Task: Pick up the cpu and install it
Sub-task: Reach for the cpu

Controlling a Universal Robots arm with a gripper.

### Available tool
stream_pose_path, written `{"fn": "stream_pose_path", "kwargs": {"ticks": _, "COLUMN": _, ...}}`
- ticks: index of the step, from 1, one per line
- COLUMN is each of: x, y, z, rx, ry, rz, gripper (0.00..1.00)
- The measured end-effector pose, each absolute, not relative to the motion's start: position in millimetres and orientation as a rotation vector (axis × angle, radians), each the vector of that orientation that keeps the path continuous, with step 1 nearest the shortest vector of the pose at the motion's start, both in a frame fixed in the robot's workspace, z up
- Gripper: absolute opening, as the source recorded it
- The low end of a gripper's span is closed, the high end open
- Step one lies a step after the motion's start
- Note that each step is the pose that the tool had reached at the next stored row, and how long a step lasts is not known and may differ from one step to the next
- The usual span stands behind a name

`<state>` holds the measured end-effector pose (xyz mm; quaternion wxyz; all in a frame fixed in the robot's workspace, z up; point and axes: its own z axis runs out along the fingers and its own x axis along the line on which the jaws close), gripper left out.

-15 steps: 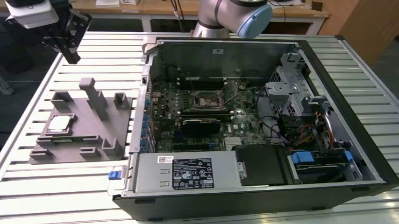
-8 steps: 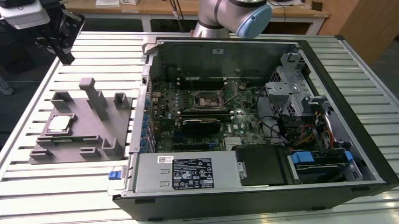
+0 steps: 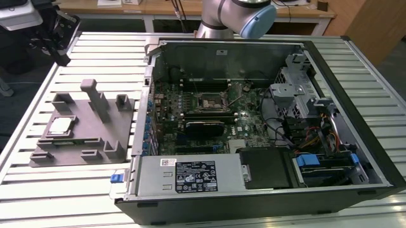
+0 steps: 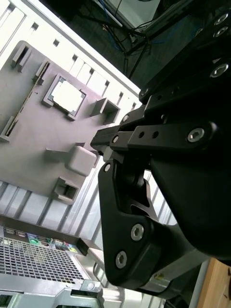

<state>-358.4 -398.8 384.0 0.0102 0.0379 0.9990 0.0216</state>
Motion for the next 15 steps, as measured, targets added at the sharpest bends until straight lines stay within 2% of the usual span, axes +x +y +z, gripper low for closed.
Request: {"fn": "stream_pose_path", "kwargs": {"ticks": 15, "x": -388.6, "y": -398.8, "z": 381.3, "rx": 0.118, "ry": 3.120, "rz": 0.067, "gripper": 0.11}}
